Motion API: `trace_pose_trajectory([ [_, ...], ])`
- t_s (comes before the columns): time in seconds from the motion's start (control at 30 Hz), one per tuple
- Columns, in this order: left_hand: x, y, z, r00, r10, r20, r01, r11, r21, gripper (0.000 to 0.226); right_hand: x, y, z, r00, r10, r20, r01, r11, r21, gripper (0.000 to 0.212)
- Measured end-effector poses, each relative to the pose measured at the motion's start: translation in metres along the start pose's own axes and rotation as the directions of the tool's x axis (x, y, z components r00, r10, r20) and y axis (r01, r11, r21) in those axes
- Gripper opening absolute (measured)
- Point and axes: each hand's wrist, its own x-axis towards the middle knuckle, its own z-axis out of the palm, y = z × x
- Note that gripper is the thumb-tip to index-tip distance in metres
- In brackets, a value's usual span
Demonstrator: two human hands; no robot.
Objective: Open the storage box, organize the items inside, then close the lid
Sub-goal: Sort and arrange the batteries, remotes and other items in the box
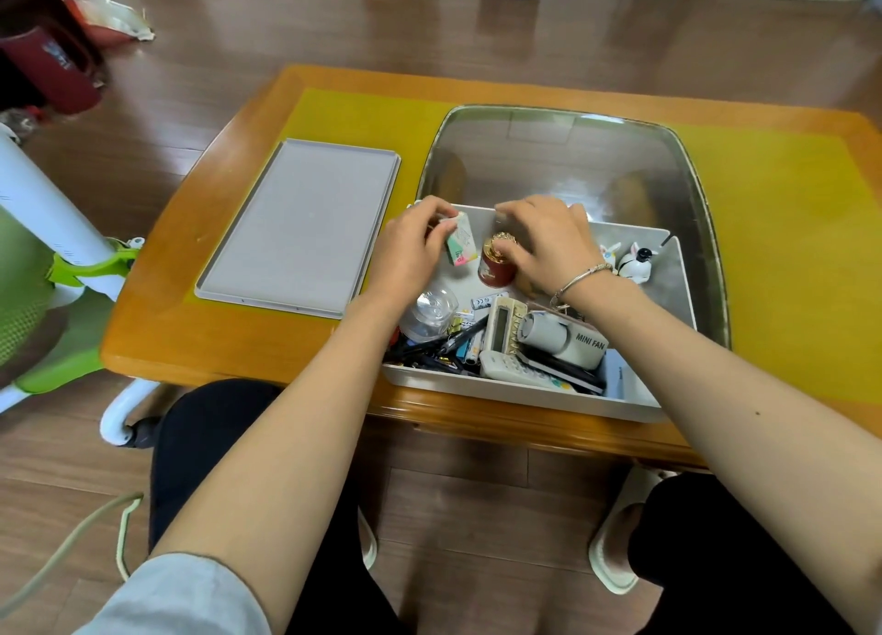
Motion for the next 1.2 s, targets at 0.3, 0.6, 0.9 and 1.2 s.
trace_pose_trajectory([
  [0.3,-0.003,-0.002,-0.005,0.994,0.082,0.068,-0.064,0.972,-0.228,0.016,0.010,-0.032,-0.003,0.984,0.169,0.050,-0.175,0.914,0.366,0.017],
  [0.6,-0.005,-0.001,-0.001,0.944,0.203,0.260,-0.260,0.943,0.206,0.069,0.014,-0.028,-0.002,0.933,0.338,0.123,-0.354,0.798,0.488,0.010],
  [0.9,-0.005,-0.002,0.001,0.949,0.229,0.217,-0.300,0.867,0.398,0.054,0.011,-0.024,-0.002,0.964,0.264,0.027,-0.250,0.869,0.426,0.013],
  [1.2,0.016,-0.004,0.008,0.923,0.093,0.373,-0.318,0.728,0.607,0.049,0.002,-0.002,0.005,0.997,0.048,0.066,-0.036,0.985,-0.166,0.039],
])
